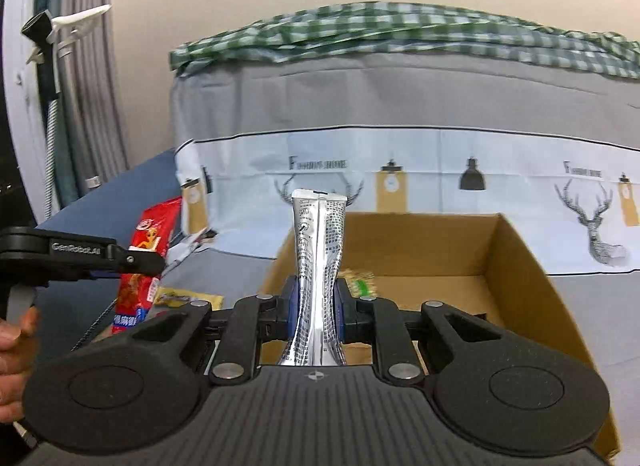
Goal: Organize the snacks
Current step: 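Lift the red packet in the left tool and silver pouch in the right tool toward the box, then hold the red packet and silver pouch above the open box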
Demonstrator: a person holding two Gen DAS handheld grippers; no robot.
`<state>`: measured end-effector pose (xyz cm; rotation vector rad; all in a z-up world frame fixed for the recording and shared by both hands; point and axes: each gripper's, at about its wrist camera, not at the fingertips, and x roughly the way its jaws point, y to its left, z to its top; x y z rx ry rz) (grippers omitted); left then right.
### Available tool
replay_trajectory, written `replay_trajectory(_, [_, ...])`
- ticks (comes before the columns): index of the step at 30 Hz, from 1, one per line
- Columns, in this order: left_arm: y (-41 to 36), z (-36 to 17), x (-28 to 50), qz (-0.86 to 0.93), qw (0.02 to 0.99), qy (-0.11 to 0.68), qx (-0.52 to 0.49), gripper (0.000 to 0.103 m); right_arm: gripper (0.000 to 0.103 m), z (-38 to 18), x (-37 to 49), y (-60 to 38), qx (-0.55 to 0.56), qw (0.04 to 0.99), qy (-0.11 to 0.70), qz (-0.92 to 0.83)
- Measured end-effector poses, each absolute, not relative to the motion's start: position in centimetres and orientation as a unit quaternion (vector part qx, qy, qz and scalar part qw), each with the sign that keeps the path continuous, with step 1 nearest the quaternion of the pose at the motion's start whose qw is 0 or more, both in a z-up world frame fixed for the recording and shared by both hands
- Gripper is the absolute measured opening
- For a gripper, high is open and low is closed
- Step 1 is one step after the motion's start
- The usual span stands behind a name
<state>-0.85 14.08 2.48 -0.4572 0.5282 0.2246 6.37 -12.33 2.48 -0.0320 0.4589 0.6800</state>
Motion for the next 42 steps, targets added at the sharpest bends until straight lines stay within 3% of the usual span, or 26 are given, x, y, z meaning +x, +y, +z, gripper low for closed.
replay_trajectory(7, [9.8,2.1,0.3,0.089,0.934,0.255,-0.233,0.045,0.018,1.7,7.3,-14.1,-0.01,0.925,0.23,0.302])
replay_trajectory(14, [6.6,1.6,2.0,0.04,0.95,0.251,-0.182,0.045,0.018,1.0,8.2,-15.7,-0.008,0.928,0.242,0.283])
replay_trajectory(42, [4.1,1.4,3.4,-0.013,0.96,0.238,-0.148,0.045,0.018,0.3,9.2,-16.6,-0.01,0.936,0.244,0.254])
